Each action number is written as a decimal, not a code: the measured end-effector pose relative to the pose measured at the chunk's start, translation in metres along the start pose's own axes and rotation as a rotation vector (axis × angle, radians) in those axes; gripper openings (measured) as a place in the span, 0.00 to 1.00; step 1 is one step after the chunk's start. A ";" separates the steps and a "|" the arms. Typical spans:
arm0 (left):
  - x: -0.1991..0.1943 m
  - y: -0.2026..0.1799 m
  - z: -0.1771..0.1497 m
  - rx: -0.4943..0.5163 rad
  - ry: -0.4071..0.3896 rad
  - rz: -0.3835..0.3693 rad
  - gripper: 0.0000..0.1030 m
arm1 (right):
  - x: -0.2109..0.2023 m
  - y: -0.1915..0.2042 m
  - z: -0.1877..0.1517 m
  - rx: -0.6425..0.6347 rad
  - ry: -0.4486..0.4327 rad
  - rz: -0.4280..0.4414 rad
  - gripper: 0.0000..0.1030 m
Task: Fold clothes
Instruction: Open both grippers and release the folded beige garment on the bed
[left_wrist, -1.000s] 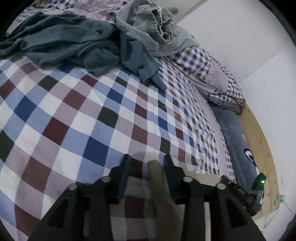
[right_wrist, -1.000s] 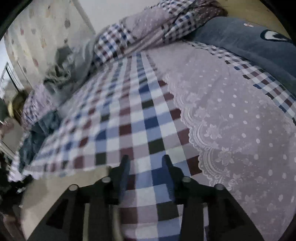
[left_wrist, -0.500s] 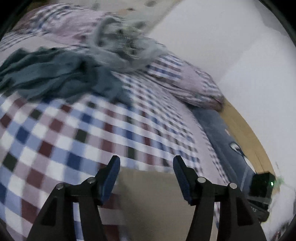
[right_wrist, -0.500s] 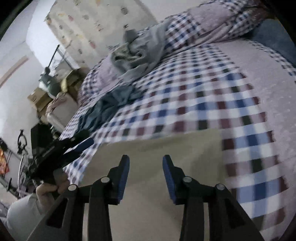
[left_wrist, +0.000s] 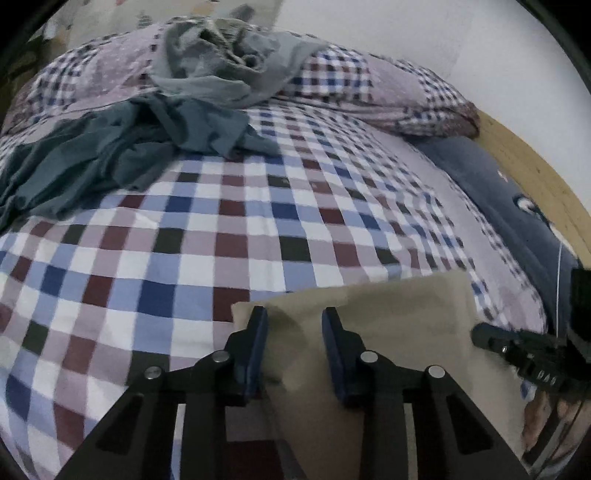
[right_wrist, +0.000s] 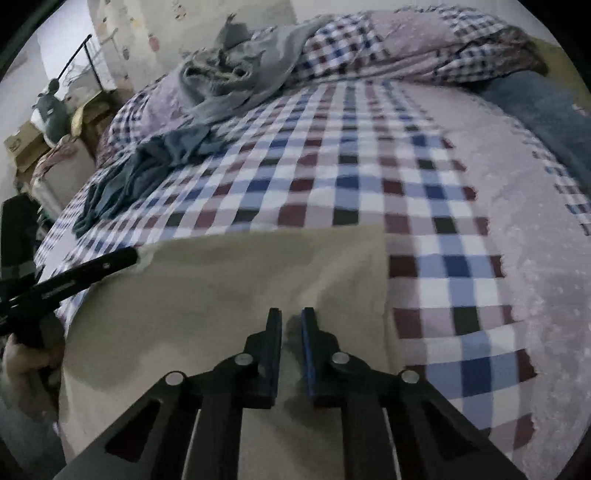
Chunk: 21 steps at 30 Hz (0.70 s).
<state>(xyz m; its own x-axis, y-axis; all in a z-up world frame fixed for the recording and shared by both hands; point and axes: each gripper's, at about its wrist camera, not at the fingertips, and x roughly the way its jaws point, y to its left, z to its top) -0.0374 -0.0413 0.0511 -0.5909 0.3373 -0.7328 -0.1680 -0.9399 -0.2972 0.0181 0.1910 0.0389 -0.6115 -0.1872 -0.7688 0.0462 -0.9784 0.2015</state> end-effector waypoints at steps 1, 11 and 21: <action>-0.006 -0.005 0.002 -0.002 -0.016 -0.024 0.34 | -0.003 0.001 0.002 0.004 -0.021 0.003 0.20; -0.013 -0.056 0.004 0.115 -0.037 -0.071 0.37 | -0.002 0.002 0.025 0.110 -0.127 -0.019 0.78; 0.025 -0.074 -0.027 0.257 0.012 0.168 0.43 | 0.045 0.013 0.009 0.031 -0.012 -0.147 0.85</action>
<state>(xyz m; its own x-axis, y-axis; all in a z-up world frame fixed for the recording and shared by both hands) -0.0185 0.0384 0.0380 -0.6185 0.1753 -0.7659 -0.2639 -0.9645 -0.0076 -0.0162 0.1703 0.0126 -0.6192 -0.0406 -0.7842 -0.0693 -0.9919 0.1061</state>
